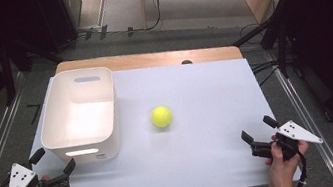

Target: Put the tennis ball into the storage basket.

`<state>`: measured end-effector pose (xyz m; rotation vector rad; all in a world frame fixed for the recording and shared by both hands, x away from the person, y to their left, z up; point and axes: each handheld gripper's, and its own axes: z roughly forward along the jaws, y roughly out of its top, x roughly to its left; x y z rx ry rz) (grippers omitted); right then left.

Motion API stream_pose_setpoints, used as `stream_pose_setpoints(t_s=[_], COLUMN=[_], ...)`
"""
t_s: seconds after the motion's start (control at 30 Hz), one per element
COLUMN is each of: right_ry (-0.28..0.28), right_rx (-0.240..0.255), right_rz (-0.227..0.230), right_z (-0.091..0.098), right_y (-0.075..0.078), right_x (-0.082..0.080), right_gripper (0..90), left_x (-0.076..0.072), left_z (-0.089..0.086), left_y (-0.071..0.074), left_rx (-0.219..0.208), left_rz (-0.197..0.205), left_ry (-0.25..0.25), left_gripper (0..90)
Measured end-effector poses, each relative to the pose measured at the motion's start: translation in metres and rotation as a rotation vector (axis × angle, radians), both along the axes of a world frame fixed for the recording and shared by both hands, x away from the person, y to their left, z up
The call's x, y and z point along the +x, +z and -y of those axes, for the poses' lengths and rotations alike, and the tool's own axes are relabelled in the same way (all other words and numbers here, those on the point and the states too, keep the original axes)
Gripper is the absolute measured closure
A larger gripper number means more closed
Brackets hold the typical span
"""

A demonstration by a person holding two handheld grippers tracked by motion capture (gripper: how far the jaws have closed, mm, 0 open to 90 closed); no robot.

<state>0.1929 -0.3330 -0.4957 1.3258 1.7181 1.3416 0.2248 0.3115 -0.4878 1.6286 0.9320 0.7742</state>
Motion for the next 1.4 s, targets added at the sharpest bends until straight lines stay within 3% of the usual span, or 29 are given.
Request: stream_pose_setpoints(t_s=[0.17, 1.4], right_ry=[0.031, 0.21], right_rx=[-0.014, -0.104], right_rz=[-0.016, -0.028], right_z=[-0.005, -0.06], right_y=[0.007, 0.045], right_x=[0.008, 0.058], right_gripper=[0.0, 0.0], left_x=[0.0, 0.0], left_z=[0.002, 0.002], left_y=[0.0, 0.0], left_rx=[0.017, 0.017], left_rz=[0.003, 0.004], left_ry=[0.0, -0.002], left_gripper=[0.0, 0.0])
